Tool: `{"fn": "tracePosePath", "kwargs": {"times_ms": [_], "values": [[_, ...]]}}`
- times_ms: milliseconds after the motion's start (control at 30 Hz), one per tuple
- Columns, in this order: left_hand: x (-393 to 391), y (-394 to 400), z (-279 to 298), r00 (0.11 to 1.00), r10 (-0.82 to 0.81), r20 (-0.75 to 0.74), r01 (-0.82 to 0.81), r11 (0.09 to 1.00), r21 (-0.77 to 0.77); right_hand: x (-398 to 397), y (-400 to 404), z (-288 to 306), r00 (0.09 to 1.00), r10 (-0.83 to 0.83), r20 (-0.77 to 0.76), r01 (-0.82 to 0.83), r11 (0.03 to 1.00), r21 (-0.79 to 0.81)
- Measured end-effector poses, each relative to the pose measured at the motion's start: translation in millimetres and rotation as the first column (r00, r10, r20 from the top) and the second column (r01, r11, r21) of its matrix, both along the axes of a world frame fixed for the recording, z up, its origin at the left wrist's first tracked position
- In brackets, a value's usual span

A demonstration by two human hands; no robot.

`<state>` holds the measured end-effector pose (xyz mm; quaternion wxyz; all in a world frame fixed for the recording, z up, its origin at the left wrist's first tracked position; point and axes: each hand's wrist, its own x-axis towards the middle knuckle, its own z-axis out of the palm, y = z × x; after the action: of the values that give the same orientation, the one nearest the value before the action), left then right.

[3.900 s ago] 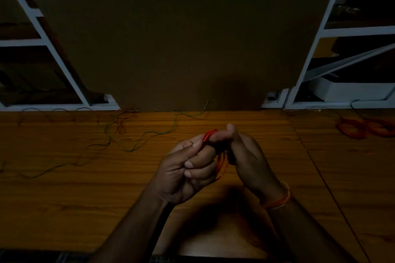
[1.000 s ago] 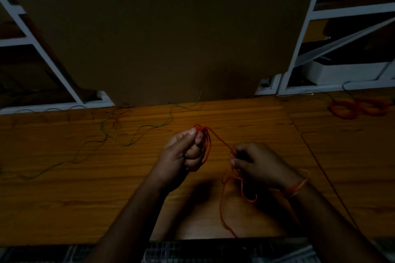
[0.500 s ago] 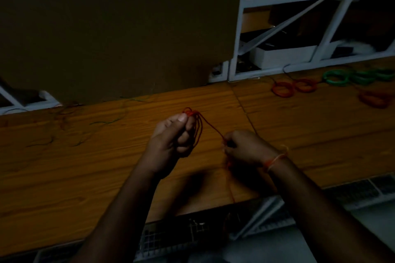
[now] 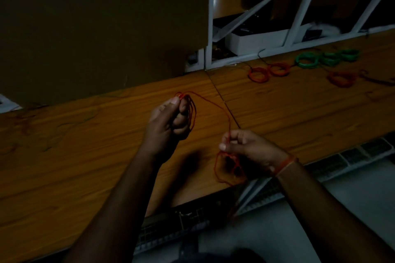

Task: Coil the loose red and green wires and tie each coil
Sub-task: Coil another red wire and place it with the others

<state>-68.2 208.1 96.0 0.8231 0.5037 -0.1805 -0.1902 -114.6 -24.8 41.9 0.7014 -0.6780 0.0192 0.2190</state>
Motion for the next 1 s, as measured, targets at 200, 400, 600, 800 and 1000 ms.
{"fn": "tracePosePath", "kwargs": {"times_ms": [200, 400, 600, 800, 1000], "values": [[-34, -34, 14, 0.99, 0.121, 0.07, -0.117, 0.991, -0.06, -34, -47, -13, 0.965, 0.258, -0.047, -0.238, 0.936, 0.258], [-104, -87, 2, 0.968, 0.219, 0.119, -0.214, 0.975, -0.053, -57, -122, -18, 0.823, 0.565, -0.048, -0.523, 0.724, -0.45], [-188, -151, 3, 0.958, 0.26, 0.12, -0.262, 0.965, 0.005, -89, -124, -21, 0.829, 0.501, 0.248, 0.066, 0.353, -0.933], [-227, -154, 27, 0.935, 0.259, 0.243, -0.326, 0.897, 0.299, -132, -151, -31, 0.369, 0.92, -0.134, -0.521, 0.086, -0.849], [-256, -179, 22, 0.978, 0.14, 0.157, -0.178, 0.949, 0.261, -128, -137, -54, 0.647, 0.687, 0.331, 0.046, 0.398, -0.916]]}}
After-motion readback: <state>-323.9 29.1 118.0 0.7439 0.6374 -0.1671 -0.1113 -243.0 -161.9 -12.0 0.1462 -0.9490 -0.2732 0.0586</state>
